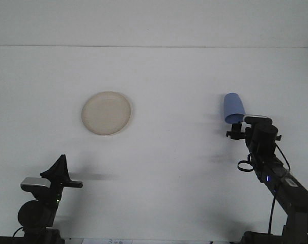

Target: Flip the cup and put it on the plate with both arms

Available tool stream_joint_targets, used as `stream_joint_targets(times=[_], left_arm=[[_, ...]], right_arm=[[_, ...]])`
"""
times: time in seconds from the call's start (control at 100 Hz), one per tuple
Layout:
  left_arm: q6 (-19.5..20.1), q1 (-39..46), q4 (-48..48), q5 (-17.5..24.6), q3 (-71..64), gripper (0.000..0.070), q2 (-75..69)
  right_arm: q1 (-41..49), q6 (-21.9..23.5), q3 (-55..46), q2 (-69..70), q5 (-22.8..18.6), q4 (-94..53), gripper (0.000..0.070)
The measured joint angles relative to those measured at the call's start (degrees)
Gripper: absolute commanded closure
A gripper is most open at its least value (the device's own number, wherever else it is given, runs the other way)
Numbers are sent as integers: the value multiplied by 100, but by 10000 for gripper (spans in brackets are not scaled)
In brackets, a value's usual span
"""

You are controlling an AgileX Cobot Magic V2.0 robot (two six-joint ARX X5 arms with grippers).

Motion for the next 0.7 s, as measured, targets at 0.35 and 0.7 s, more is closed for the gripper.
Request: stream_joint_targets(times=[0.35, 0.7], left_arm=[[0, 0, 0, 0, 0, 688, 0], [0, 0, 0, 0, 0, 688, 0]], right_arm=[[-393, -103, 192, 855, -745, 951, 230], [-413, -420, 498, 1110, -1268, 944, 700]])
